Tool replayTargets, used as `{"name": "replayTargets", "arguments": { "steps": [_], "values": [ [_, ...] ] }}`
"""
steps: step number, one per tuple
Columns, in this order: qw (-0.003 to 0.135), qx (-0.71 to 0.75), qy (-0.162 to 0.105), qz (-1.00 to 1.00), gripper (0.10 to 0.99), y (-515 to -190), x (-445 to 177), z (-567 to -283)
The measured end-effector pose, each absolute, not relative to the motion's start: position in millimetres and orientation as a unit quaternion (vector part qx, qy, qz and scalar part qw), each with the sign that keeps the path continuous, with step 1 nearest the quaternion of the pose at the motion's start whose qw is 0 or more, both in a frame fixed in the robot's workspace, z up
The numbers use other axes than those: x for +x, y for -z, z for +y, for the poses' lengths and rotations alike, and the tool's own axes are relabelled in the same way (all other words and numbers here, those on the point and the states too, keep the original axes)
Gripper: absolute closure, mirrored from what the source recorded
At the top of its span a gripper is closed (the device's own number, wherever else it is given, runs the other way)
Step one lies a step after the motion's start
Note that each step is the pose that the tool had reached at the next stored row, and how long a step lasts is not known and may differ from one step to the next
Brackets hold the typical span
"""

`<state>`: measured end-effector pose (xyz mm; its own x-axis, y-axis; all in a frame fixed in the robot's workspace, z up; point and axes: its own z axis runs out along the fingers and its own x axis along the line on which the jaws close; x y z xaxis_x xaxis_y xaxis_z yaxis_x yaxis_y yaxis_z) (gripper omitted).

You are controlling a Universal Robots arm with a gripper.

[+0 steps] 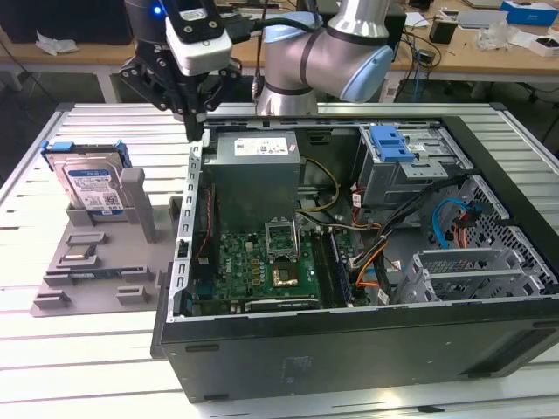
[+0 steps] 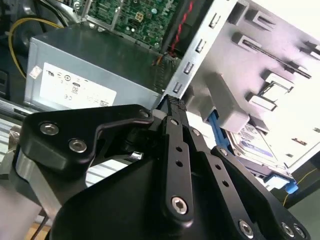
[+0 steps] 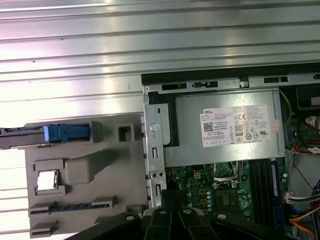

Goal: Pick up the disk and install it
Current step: 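Reach for the disk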

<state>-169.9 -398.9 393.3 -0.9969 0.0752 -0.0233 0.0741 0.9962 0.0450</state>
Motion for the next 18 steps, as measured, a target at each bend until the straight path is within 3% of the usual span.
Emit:
{"name": "replayTargets", "arguments": {
  "steps": [18],
  "values": [
    [0.012,0.037,-0.022,0.999,0.98,-393.2,-222.2,-398.9]
  ]
}}
